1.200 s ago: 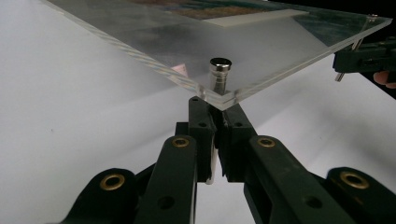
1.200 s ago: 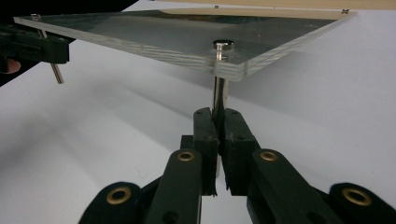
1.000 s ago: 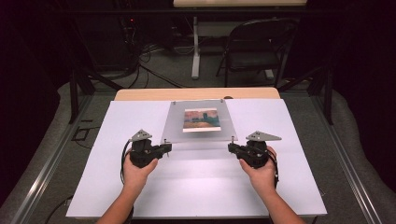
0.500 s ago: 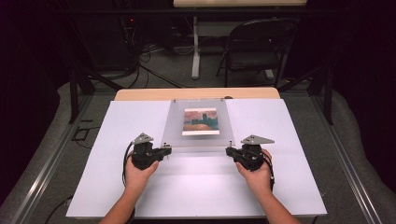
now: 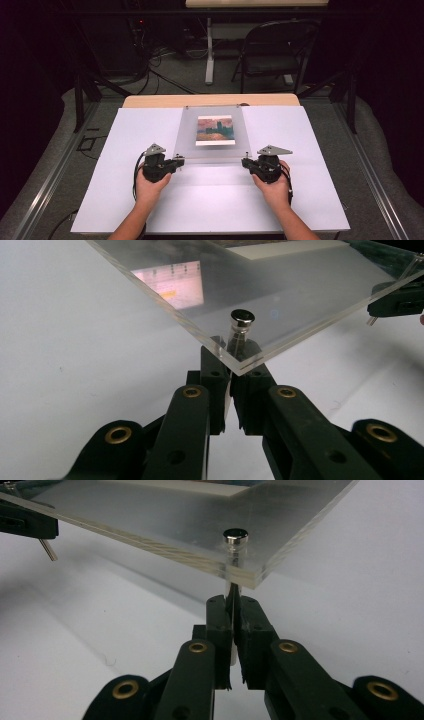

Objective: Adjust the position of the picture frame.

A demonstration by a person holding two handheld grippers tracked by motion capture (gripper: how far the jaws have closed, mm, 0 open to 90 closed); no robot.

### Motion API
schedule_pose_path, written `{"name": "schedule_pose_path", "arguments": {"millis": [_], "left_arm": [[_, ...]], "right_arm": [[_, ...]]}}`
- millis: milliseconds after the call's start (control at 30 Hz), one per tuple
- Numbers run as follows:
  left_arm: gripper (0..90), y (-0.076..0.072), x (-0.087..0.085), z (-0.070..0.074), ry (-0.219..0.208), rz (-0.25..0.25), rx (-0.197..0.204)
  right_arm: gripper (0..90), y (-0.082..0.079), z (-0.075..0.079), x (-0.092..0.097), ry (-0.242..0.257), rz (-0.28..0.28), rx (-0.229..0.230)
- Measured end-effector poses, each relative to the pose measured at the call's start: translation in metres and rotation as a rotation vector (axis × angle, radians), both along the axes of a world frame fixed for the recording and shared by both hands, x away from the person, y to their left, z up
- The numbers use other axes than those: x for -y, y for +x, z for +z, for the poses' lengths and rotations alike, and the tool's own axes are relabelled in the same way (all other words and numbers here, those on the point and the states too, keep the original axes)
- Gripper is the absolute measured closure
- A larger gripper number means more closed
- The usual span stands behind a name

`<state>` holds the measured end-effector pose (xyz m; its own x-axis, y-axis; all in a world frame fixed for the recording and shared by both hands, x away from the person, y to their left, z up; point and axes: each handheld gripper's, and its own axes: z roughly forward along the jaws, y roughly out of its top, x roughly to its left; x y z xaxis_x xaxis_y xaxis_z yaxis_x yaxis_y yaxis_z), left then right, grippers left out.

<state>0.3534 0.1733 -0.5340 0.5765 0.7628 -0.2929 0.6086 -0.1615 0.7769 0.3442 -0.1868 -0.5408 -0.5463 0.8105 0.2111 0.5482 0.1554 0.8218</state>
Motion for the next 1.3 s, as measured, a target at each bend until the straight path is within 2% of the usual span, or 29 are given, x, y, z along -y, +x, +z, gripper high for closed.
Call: {"name": "schedule_pose_path", "arguments": {"millis": [267,533,1033,1300], "left_arm": [[84.1,0.001,0.001,-0.004,0.008,0.001,-0.001],[84.1,0.002,0.005,-0.010,0.038,-0.006,0.001],[84.2,-0.002,0.002,-0.014,0.068,0.007,-0.022],[84.4,-0.005,0.006,-0.015,0.085,-0.014,-0.022]], "right_arm": [[85.4,0.002,-0.003,-0.001,-0.018,0.005,-0.003],[84.9,0.005,-0.010,0.000,-0.021,-0.013,-0.019],[85.8,0.000,-0.014,-0.007,-0.066,0.013,-0.027],[85.8,-0.002,-0.014,-0.005,-0.079,0.012,-0.039]]}}
